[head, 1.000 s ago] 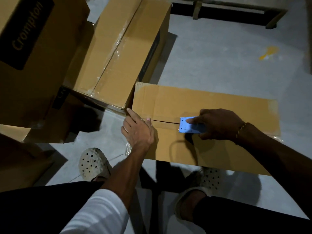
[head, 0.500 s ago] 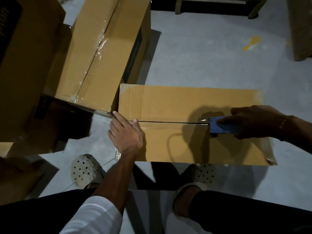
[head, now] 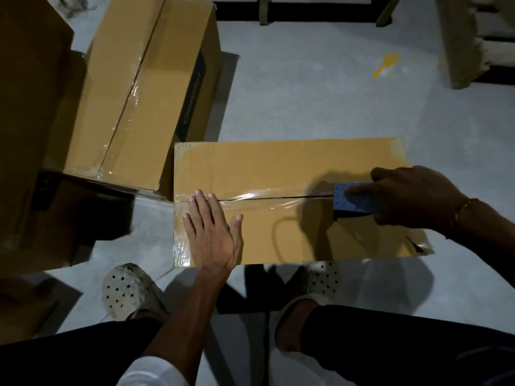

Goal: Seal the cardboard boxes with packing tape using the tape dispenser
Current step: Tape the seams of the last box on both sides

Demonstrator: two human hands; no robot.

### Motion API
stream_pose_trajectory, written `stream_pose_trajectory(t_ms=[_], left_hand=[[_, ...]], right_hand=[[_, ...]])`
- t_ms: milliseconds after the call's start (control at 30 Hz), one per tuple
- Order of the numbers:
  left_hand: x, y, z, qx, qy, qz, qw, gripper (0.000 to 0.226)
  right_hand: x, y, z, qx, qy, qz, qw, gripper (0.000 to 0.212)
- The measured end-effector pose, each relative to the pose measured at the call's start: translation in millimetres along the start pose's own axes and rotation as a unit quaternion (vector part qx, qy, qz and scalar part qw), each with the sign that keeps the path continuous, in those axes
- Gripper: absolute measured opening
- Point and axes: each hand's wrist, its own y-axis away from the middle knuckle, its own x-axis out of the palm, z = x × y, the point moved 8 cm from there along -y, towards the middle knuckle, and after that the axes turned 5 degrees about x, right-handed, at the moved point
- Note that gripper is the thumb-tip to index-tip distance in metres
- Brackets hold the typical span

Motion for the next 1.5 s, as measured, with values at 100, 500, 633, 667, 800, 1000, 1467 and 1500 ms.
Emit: stream_pose_trajectory(t_ms=[100,500,633,667,800,1000,1467,1500], left_hand=[[-1.1,-0.4,2.2,-0.008,-0.004,-0.002,1.000,0.078],[1.2,2.9,-3.5,0.000,0.004,0.007,1.000,0.079],[11.0,9.3,-44.7,0.097,-0.010,0.047,0.994,0.076],[13.9,11.4,-58.6,0.126,-0.014,0.056,0.990,0.077],[26.1,15.9,-111.0,0.207,-0.025,0.087,0.974,0.078],[32.8,4.3,-138.3,0.299,-0.059,0.104,0.947,0.076],[-6.6,-24.7,-11.3,0.056,-0.035,0.067,0.996,0.078],[-2.7,-23.0,-30.8,0.089,-0.032,0.078,0.992,0.078]], right_hand=[[-13.0,12.0,-6.7,0.011,0.009,-0.009,1.000,0.074],[2.8,-5.5,-9.5,0.021,0.006,0.020,1.000,0.072],[14.9,-16.1,-13.7,0.049,0.039,0.018,0.998,0.068],[17.4,-17.4,-14.9,0.052,0.033,0.018,0.998,0.068],[22.5,-20.5,-17.4,0.057,0.016,0.005,0.998,0.066],[28.3,-26.0,-20.2,0.053,0.000,0.005,0.999,0.067],[42.1,-27.8,-28.5,0.045,-0.022,-0.014,0.999,0.061],[43.1,-28.0,-29.6,0.046,-0.023,-0.012,0.999,0.062]])
